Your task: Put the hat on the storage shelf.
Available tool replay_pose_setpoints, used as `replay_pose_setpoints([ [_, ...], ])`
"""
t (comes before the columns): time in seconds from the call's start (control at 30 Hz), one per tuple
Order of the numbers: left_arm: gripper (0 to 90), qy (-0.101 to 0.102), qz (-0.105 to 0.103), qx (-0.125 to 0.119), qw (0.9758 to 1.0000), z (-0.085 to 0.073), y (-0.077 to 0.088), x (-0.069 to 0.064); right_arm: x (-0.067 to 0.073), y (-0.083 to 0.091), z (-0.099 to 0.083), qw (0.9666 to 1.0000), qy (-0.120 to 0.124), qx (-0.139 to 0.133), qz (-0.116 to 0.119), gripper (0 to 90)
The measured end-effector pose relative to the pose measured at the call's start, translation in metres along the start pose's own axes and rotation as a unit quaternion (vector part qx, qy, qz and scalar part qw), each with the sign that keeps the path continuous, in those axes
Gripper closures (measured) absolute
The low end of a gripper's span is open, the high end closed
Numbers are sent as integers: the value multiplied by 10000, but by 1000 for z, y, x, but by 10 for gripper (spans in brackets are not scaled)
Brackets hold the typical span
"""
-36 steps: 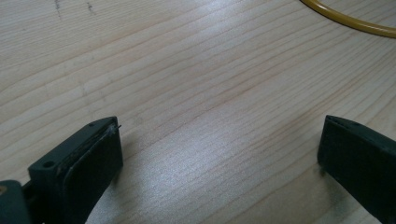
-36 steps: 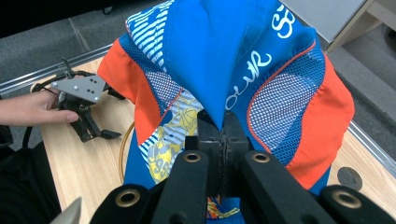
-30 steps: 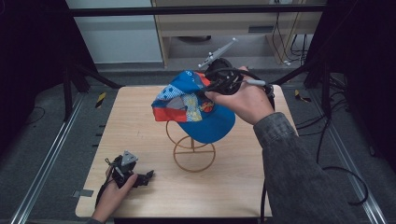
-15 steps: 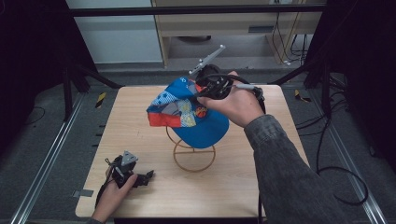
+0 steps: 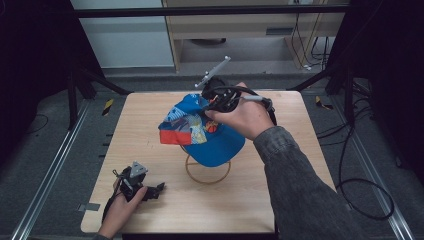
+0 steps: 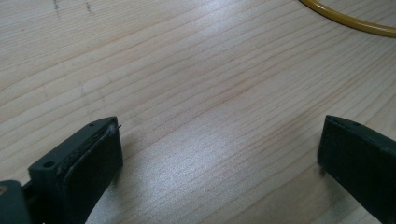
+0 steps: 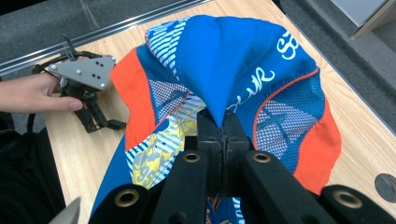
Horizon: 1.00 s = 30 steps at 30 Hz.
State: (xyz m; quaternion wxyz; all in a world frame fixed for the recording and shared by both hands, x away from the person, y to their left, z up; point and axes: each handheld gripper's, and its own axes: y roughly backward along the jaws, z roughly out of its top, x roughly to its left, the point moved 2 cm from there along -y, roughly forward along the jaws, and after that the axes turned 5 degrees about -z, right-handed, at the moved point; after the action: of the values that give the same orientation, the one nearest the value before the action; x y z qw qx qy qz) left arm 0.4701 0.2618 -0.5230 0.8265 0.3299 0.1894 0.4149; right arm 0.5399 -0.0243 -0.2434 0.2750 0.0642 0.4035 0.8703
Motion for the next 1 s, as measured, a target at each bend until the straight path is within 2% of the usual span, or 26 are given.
replay_pose_setpoints([
  [0.73,0,4,3,-5,10000,0,0,0,5,-11,-2,9999,49,138,73,873],
  [1.0,0,-4,5,-4,10000,0,0,0,6,-9,-3,9999,32,110,84,822],
])
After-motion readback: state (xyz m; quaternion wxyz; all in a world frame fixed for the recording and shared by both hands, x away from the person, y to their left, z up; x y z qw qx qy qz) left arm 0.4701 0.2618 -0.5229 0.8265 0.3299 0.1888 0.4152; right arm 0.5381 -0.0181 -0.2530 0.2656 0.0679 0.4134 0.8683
